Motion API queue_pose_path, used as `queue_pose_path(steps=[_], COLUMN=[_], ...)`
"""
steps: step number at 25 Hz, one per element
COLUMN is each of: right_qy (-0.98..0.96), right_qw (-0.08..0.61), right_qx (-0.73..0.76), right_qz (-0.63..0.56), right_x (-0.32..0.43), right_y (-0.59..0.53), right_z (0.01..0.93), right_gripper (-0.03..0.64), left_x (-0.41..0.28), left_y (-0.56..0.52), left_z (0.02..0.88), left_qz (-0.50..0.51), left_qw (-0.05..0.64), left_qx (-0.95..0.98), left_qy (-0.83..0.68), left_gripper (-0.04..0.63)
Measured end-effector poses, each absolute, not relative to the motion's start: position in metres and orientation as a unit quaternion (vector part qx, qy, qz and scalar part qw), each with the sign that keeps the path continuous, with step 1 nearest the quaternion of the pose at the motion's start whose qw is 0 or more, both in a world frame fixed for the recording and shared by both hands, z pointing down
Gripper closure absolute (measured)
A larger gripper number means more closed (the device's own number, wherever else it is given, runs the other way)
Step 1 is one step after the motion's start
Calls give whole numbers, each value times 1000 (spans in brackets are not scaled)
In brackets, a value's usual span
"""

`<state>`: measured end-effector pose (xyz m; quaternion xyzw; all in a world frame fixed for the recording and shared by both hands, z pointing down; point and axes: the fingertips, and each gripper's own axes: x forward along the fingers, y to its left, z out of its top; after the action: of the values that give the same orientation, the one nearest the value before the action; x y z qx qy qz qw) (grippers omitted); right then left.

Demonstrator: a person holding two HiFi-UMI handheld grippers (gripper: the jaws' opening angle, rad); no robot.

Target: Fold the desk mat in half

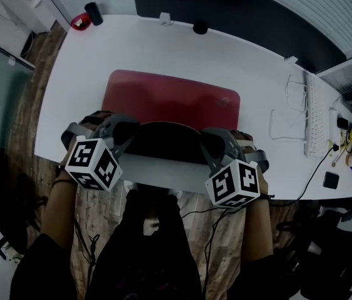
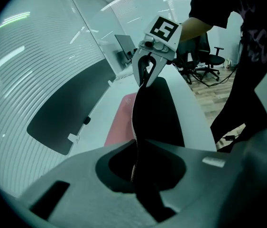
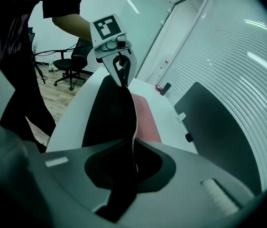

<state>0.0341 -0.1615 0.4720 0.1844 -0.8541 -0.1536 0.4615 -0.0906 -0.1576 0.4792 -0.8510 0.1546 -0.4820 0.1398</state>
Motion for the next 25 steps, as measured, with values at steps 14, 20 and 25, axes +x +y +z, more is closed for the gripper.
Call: queue_pose_path(steps=[14,20,25], right_qy=[-847,-842,-841], right_qw=[485,497,504], right_qx=[168,162,153], right_qz=[-142,-137,-126], right_x=[35,34,34], right_y=[-260,-290,-304], right_z=[501,522,539], right_gripper=[581,581,581], left_x=[-88,-88,-89], left_y=[-258,-287,-300], left_z=[508,530,547], left_qz=[-505,-515,-521], left_qw=[148,140,132], left_qx=[-841,-836,-835], left_qy=[127,127,120], left_gripper=[572,572,571])
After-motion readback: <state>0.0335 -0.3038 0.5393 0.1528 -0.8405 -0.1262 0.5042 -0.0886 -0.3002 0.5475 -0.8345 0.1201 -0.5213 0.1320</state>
